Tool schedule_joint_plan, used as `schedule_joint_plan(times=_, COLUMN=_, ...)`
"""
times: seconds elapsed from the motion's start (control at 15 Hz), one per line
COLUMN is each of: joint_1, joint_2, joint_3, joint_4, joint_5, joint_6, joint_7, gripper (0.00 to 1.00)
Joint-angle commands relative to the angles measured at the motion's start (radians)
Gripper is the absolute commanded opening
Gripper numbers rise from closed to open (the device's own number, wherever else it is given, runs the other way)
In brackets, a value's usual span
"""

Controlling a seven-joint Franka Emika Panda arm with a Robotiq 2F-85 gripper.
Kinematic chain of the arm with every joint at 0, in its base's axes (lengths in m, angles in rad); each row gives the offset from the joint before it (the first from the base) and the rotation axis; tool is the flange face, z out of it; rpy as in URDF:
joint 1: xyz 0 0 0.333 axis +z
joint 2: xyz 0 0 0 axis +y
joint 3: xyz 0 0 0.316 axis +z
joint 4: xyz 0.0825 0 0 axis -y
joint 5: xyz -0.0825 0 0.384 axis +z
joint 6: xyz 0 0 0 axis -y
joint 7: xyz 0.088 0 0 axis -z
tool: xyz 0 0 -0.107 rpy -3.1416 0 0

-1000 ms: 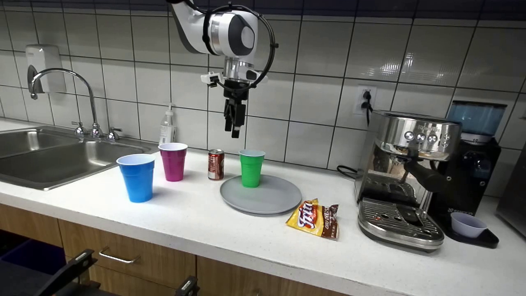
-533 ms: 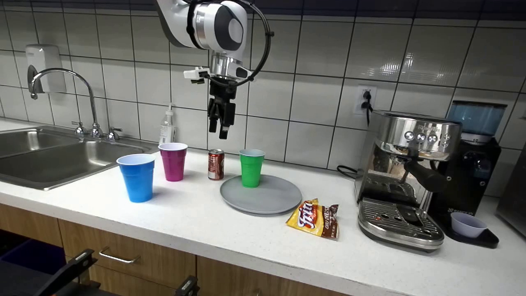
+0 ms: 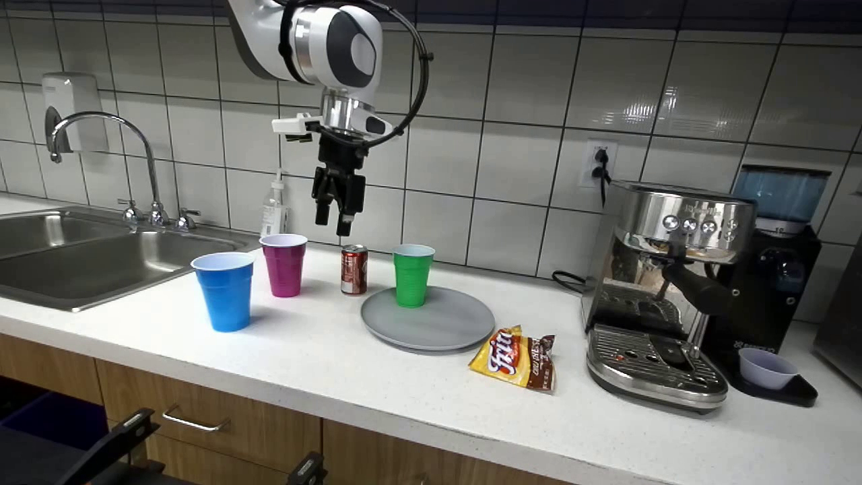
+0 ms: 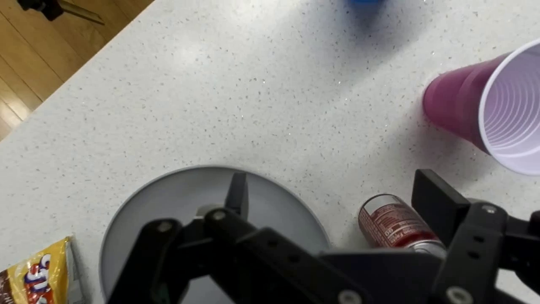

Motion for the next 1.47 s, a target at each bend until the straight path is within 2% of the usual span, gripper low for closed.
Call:
schedule_joint_plan(times=0.0, joint_1=0.013, joint_2=-0.032, joint_3=0.020, joint_4=-0.039, joint_5=-0.005, joint_6=0.032, joint_7=-0.032, gripper=1.00)
schedule_joint_plan(times=0.8, joint_1=0.061, joint_2=0.022, joint_3=0.056, joint_4=-0.005, joint_5=-0.006, joint_6=0.076, joint_7=-0.053, gripper=1.00)
schedule_joint_plan(times=1.4, joint_1=0.088, joint_2=0.114, joint_3=0.060, joint_4=0.059, joint_5=-0.004, joint_6=0.097, joint_7=-0.041, gripper=1.00)
